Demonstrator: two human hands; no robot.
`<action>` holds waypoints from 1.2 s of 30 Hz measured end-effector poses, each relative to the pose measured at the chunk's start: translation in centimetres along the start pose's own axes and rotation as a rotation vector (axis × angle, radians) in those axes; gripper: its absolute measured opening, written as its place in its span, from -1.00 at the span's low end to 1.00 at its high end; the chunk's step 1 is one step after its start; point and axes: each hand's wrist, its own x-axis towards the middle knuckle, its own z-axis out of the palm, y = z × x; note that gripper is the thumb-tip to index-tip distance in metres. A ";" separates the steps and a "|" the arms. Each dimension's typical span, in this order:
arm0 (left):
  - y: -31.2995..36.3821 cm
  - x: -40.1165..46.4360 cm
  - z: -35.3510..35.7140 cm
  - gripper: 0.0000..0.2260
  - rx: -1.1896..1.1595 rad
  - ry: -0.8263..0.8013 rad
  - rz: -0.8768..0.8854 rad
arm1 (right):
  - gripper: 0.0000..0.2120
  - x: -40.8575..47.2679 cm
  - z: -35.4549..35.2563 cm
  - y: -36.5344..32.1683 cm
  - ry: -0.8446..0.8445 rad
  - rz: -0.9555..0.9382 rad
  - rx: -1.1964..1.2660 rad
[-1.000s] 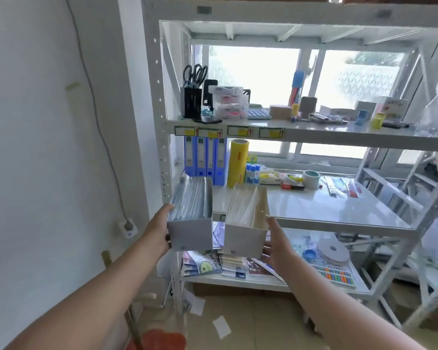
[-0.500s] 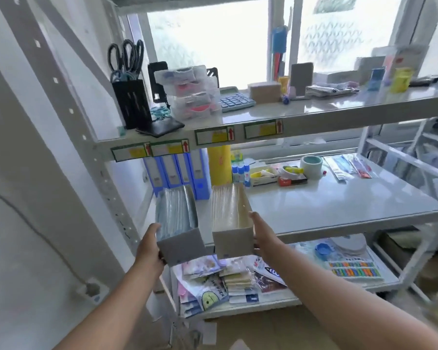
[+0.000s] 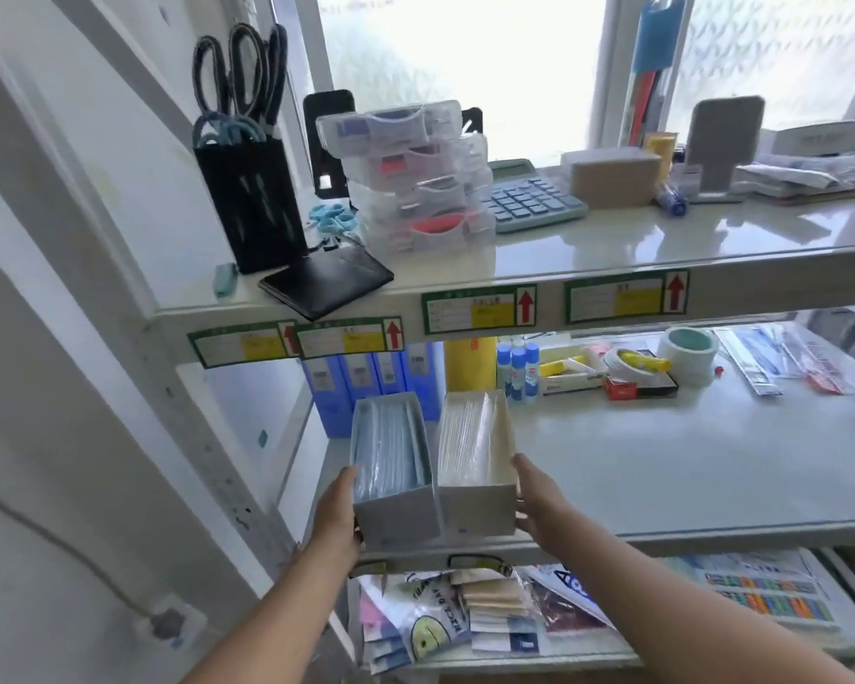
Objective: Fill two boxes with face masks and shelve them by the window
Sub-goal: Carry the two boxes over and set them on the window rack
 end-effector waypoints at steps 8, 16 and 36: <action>-3.2 7.6 -1.6 -0.58 0.119 0.000 0.023 | -0.63 3.0 0.3 0.5 0.105 -0.072 -0.177; -1.0 4.8 0.7 -0.77 0.238 -0.016 0.041 | -0.62 3.0 0.9 0.2 0.058 -0.123 -0.329; -1.4 4.7 4.8 -0.39 1.315 0.323 0.374 | -0.19 5.2 6.0 -2.4 0.095 -0.187 -0.699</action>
